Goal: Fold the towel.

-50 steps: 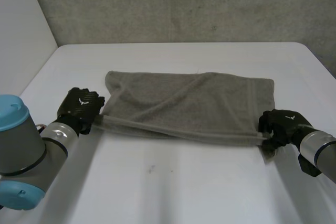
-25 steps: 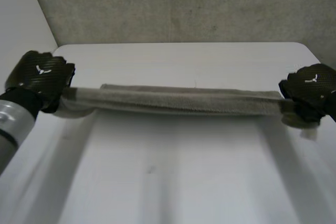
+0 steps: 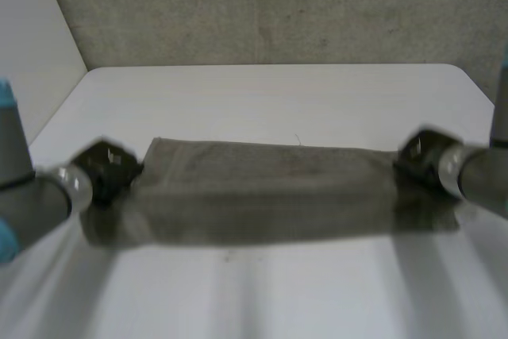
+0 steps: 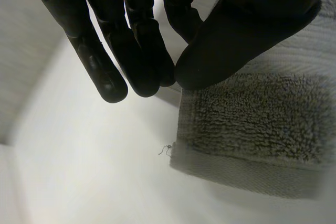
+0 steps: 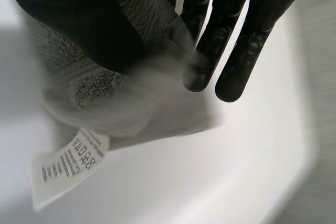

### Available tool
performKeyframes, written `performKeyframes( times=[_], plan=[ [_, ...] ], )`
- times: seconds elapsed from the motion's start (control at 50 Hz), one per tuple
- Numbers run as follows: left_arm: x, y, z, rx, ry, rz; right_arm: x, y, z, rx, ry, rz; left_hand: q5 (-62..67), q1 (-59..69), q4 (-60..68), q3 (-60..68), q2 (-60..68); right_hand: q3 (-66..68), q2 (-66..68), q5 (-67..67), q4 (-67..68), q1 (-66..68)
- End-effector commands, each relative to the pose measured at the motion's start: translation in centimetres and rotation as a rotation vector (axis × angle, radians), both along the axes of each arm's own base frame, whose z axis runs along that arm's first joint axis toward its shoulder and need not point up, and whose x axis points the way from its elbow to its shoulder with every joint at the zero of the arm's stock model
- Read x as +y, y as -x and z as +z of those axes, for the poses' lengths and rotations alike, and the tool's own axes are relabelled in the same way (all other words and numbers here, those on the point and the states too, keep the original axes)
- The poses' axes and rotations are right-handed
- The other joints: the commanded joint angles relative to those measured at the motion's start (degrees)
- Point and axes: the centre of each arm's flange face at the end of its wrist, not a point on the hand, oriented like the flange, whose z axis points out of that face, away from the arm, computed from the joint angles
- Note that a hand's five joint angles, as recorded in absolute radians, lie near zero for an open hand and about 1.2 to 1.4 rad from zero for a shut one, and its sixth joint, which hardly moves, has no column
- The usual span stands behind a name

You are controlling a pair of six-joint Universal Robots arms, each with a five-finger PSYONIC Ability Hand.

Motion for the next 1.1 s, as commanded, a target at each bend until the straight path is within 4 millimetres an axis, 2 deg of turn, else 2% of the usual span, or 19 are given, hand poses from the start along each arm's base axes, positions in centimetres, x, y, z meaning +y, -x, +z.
performKeyframes(
  times=[0.02,0.04,0.08,0.12,0.2,0.26,0.3,0.36,0.4,0.42,0.46,0.48,0.52,0.56,0.58,0.62,0.78,0.92,1.1],
  plan=[
    [-7.2,4.6,14.5,0.209,0.608,-0.006,-6.4,-3.8,11.9,-0.274,0.735,0.036,10.3,10.8,10.2,10.3,10.2,12.3,12.4,13.5,11.7,26.4],
    [-7.2,4.6,14.5,0.21,0.61,-0.006,-6.4,-3.8,11.9,-0.274,0.737,0.036,10.3,10.8,10.2,10.3,10.2,12.3,12.4,13.5,11.7,26.4],
    [-8.2,4.6,21.1,0.394,0.864,0.043,-6.1,-4.1,17.2,-0.405,1.01,0.058,10.3,10.8,10.2,10.3,10.2,12.3,12.4,13.5,11.7,26.4],
    [-8.4,4.2,23.0,0.483,0.946,0.062,-5.7,-4.0,19.0,-0.461,1.103,0.06,10.3,10.8,10.2,10.3,10.2,12.3,12.4,13.5,11.7,26.4],
    [-8.4,3.9,25.0,0.612,1.026,0.055,-5.3,-4.1,19.1,-0.48,1.107,0.082,10.3,10.8,10.2,10.3,10.2,12.3,12.4,13.5,11.7,26.4],
    [-8.2,3.9,23.3,0.625,0.954,0.061,-5.1,-4.2,17.2,-0.448,0.989,0.109,10.3,10.8,10.2,10.3,10.2,12.3,12.4,13.5,11.7,26.4],
    [-8.1,3.7,19.6,0.578,0.828,0.078,-4.9,-4.3,14.3,-0.412,0.82,0.146,10.3,10.8,10.2,10.3,10.2,12.3,12.4,13.5,11.7,26.4],
    [-8.0,3.7,17.3,0.55,0.758,0.078,-4.6,-4.5,12.5,-0.397,0.736,0.174,10.3,10.8,10.2,10.3,10.2,12.3,12.4,13.5,11.7,26.4],
    [-7.4,3.7,12.3,0.499,0.613,0.069,-4.1,-4.8,9.1,-0.371,0.588,0.207,10.3,10.8,10.2,10.3,10.2,12.3,12.4,13.5,11.7,26.4],
    [-7.4,3.7,12.3,0.499,0.612,0.069,-4.1,-4.8,9.1,-0.371,0.587,0.207,10.3,10.8,10.2,10.3,10.2,12.3,12.4,13.5,11.7,26.4],
    [-6.5,3.4,7.6,0.456,0.484,0.066,-3.8,-4.6,5.2,-0.344,0.454,0.216,10.3,10.8,10.2,10.3,10.2,12.3,12.4,13.5,11.7,26.4],
    [-6.5,3.4,7.6,0.456,0.483,0.066,-3.8,-4.6,5.2,-0.344,0.454,0.216,10.3,10.8,10.2,10.3,10.2,12.3,12.4,13.5,11.7,26.4],
    [-5.8,3.2,5.5,0.44,0.431,0.063,-3.4,-4.1,0.8,-0.319,0.319,0.204,10.3,10.8,10.2,10.3,10.2,12.3,12.4,13.5,11.7,26.4],
    [-4.6,2.9,1.8,0.415,0.356,0.064,-3.0,-4.0,-1.4,-0.309,0.254,0.199,10.3,10.8,10.2,10.3,10.2,12.3,12.4,13.5,11.7,26.4],
    [-4.6,2.9,1.8,0.415,0.356,0.064,-3.0,-4.0,-1.4,-0.309,0.254,0.198,10.3,10.8,10.2,10.3,10.2,12.3,12.4,13.5,11.7,26.4],
    [-3.8,2.7,-1.0,0.387,0.316,0.065,-2.2,-3.7,-5.3,-0.286,0.134,0.182,10.3,10.8,10.2,10.3,10.2,12.3,12.4,13.5,11.7,26.4],
    [-3.3,0.5,-3.6,0.305,0.269,0.11,-1.5,-2.1,-7.7,-0.332,0.02,0.078,10.3,10.8,10.2,10.3,10.2,-6.4,-6.3,-5.2,-7.0,7.7],
    [-2.8,-0.3,-2.6,0.31,0.29,0.124,-2.0,0.3,-5.6,-0.563,-0.022,-0.113,10.3,10.8,10.2,10.3,10.2,-27.2,-27.0,-25.9,-27.8,-13.1],
    [-1.9,-0.5,-1.6,0.318,0.313,0.124,-1.6,3.1,-5.6,-0.868,-0.133,-0.372,10.3,10.8,10.2,10.3,10.2,-26.4,-26.2,-25.1,-26.9,-12.3]
  ],
)
